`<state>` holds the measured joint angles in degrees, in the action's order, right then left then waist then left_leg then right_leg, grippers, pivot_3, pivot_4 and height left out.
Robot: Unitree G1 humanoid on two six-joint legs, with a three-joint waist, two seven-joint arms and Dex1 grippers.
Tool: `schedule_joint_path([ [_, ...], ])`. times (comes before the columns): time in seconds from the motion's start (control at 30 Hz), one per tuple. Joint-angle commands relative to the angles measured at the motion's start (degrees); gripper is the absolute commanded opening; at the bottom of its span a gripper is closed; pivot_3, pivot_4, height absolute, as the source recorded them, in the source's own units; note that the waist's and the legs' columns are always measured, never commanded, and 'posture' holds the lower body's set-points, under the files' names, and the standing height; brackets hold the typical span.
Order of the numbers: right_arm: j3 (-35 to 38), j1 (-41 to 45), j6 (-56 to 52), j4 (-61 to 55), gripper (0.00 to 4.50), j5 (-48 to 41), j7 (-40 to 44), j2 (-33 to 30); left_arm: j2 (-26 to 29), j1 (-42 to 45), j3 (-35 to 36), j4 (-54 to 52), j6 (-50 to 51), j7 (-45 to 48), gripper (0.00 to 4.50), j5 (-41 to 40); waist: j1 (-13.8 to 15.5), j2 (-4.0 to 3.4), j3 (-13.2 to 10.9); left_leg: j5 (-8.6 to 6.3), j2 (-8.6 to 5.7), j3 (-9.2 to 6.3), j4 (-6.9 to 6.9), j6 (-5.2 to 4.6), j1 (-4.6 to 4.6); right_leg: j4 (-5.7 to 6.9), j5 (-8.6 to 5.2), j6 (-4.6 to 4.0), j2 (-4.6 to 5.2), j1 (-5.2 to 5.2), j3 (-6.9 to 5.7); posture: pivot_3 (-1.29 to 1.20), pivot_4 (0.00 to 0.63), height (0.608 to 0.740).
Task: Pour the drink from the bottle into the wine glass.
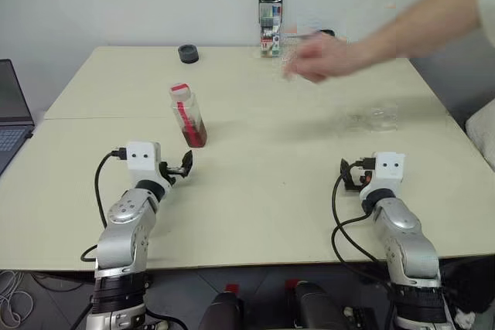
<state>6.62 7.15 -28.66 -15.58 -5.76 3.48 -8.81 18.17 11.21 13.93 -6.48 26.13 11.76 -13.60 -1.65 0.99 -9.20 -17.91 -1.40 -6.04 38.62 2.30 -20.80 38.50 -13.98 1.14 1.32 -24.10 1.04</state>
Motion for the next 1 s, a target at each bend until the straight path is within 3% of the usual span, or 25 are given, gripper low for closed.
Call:
schedule_joint_path([
  [0.03,-0.7,-0.1,0.17,-4.16,4.5,0.02,0.87,-0.79,0.28,-0.65,0.72,-3.72,-1.0,-0.18,4.47,-0.26,0.0,0.0,0.0,0.0,0.0,0.0,0.0,0.0,0.0,0.0,0.0,0.0,0.0,0.0,0.0,0.0,0.15,0.74],
  [0.77,-1.23,0.78,0.25,-4.49,4.5,-0.14,1.65,-1.25,0.71,0.68,0.91,-3.34,-1.53,0.49,4.47,-1.7,0.02,0.0,0.0,0.18,0.06,0.0,-0.61,0.3,0.0,-0.56,0.02,-0.02,0.04,0.0,-0.01,0.0,0.15,0.74],
  [1.0,-2.63,12.0,-3.23,-5.52,4.5,-9.8,18.6,-9.95,0.62,1.36,0.46,-2.34,-1.79,0.64,4.47,-1.47,-0.14,-0.05,-0.06,0.18,0.04,0.02,-0.6,0.28,0.02,-0.55,0.02,-0.02,-0.05,0.0,-0.05,0.0,0.15,0.74],
])
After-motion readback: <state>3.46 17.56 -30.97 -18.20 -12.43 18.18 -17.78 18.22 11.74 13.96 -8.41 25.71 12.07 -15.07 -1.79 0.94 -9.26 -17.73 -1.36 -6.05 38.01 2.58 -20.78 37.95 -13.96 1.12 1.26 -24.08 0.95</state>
